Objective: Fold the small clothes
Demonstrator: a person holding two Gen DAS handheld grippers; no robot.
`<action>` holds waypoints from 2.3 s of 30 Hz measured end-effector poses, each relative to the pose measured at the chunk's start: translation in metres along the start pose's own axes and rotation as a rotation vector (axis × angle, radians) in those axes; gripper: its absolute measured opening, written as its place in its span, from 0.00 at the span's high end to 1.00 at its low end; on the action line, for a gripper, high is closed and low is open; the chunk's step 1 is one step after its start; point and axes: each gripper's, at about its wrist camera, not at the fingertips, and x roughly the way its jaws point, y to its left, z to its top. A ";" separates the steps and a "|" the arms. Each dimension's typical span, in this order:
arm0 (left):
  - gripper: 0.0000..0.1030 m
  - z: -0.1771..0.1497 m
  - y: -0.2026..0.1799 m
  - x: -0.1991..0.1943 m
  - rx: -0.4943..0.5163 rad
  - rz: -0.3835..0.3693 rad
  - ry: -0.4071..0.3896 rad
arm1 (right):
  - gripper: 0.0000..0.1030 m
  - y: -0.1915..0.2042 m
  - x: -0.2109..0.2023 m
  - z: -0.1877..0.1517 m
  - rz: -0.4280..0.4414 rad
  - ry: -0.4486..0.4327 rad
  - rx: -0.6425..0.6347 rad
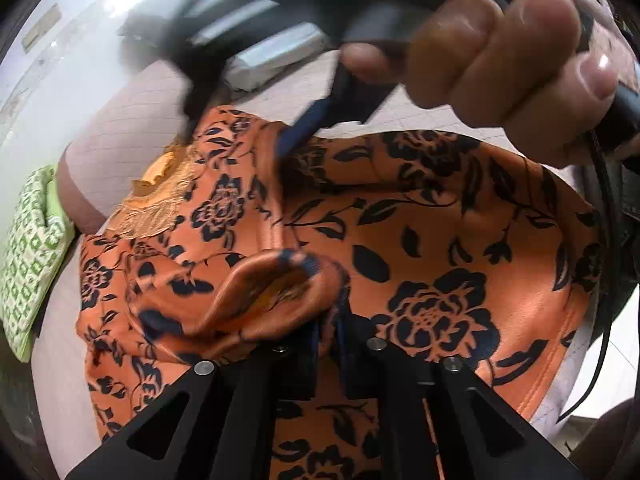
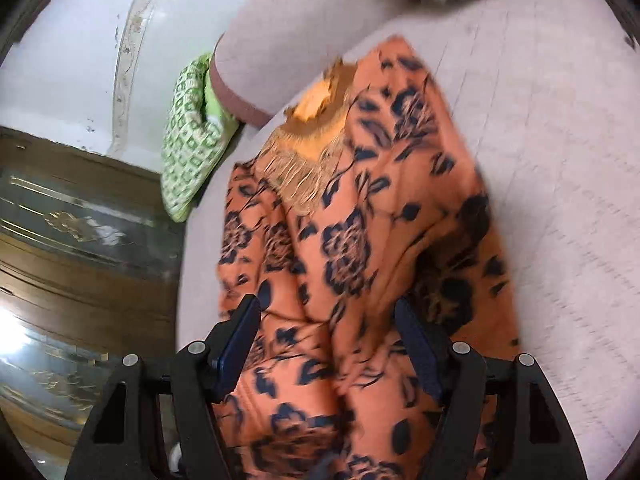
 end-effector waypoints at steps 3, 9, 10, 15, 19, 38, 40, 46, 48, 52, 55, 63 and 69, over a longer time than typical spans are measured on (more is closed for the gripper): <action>0.83 -0.001 -0.004 -0.001 0.032 -0.030 -0.001 | 0.30 0.016 0.007 -0.002 0.015 0.060 -0.080; 0.77 -0.016 -0.005 -0.054 0.132 -0.098 -0.073 | 0.30 0.037 0.006 -0.012 0.004 0.080 -0.183; 0.75 -0.020 0.003 -0.067 0.100 -0.132 -0.095 | 0.30 0.035 0.004 -0.011 0.011 0.084 -0.169; 0.47 -0.019 0.098 -0.070 -0.304 -0.120 -0.121 | 0.29 0.034 -0.005 -0.012 -0.174 0.072 -0.218; 0.48 -0.041 0.155 -0.021 -0.625 -0.088 0.072 | 0.30 0.035 0.003 -0.025 -0.501 0.086 -0.286; 0.97 -0.126 0.247 0.075 -1.399 -0.408 0.079 | 0.97 0.050 0.023 -0.055 -0.538 0.226 -0.408; 0.98 -0.124 0.247 0.063 -1.401 -0.386 0.047 | 0.97 0.056 -0.004 -0.061 -0.480 0.186 -0.390; 0.98 -0.127 0.237 0.025 -1.336 -0.331 0.101 | 0.97 0.004 -0.011 -0.084 -0.470 0.233 -0.270; 0.98 -0.129 0.237 0.021 -1.335 -0.318 0.100 | 0.97 0.009 -0.012 -0.083 -0.470 0.230 -0.291; 0.97 -0.129 0.251 0.006 -1.407 -0.434 -0.019 | 0.97 0.025 -0.051 -0.075 -0.198 0.168 -0.243; 0.97 -0.132 0.252 0.011 -1.387 -0.379 0.048 | 0.97 0.006 -0.045 -0.074 -0.217 0.186 -0.193; 0.60 -0.098 0.222 -0.014 -1.218 -0.303 0.020 | 0.67 0.005 -0.038 -0.067 -0.261 0.125 -0.192; 0.59 -0.098 0.130 -0.065 -1.134 -0.403 -0.012 | 0.53 0.013 -0.073 -0.081 -0.295 0.037 -0.214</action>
